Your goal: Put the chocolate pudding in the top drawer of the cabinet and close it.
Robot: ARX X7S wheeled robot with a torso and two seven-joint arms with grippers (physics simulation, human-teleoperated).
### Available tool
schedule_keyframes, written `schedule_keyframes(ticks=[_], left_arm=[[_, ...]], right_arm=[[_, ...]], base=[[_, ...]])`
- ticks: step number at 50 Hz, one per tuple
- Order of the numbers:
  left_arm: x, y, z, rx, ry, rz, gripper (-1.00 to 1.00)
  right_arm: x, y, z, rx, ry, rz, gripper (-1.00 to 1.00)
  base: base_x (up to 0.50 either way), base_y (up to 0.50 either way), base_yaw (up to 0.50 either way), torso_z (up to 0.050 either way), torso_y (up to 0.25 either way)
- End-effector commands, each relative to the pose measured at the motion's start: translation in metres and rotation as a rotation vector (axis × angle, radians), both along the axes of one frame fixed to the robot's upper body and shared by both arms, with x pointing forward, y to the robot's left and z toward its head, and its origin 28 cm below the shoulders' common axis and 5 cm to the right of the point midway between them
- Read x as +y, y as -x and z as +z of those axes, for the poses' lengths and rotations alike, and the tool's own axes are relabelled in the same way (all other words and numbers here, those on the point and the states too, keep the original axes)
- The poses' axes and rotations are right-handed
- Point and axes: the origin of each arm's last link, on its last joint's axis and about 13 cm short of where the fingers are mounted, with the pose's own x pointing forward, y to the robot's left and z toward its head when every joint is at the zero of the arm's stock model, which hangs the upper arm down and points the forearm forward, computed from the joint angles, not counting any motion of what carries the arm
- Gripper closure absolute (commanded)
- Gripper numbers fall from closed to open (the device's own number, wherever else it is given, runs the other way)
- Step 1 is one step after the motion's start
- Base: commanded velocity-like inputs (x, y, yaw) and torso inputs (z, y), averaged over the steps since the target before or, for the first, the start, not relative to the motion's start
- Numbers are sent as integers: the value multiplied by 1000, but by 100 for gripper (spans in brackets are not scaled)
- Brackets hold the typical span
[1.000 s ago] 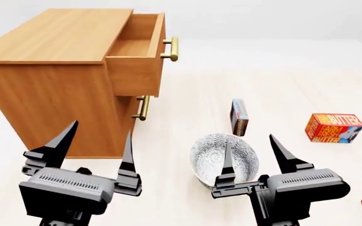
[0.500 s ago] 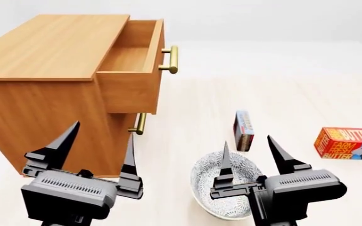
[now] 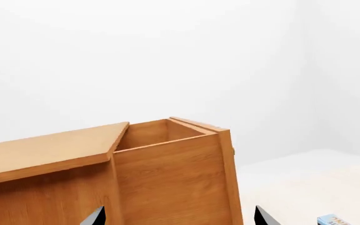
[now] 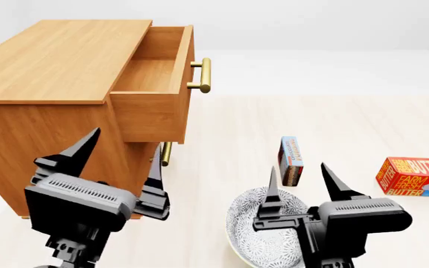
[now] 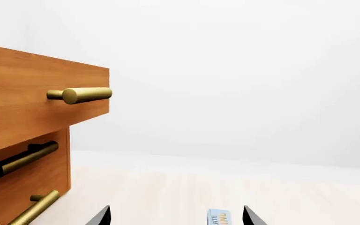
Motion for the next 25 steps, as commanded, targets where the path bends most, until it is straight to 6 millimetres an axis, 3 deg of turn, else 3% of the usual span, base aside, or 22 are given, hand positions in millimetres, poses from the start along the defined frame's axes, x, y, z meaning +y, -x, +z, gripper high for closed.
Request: schedule_keyframes(ticks=[1, 11, 19, 25], left_arm=[[4, -7, 39, -17, -23, -72, -100], [2, -21, 74, -22, -16, -80, -100], [2, -45, 128, -11, 25, -83, -100], [-8, -69, 176, -29, -41, -106, -100]], right_arm=[[-1, -2, -1, 53, -31, -15, -100], [1, -3, -2, 56, -22, -17, -100], [1, -5, -3, 60, -18, -16, -100], [1, -6, -5, 67, -10, -13, -100]], base=[[0, 0, 0, 0, 0], [0, 0, 0, 0, 0], [0, 0, 0, 0, 0], [0, 0, 0, 0, 0]])
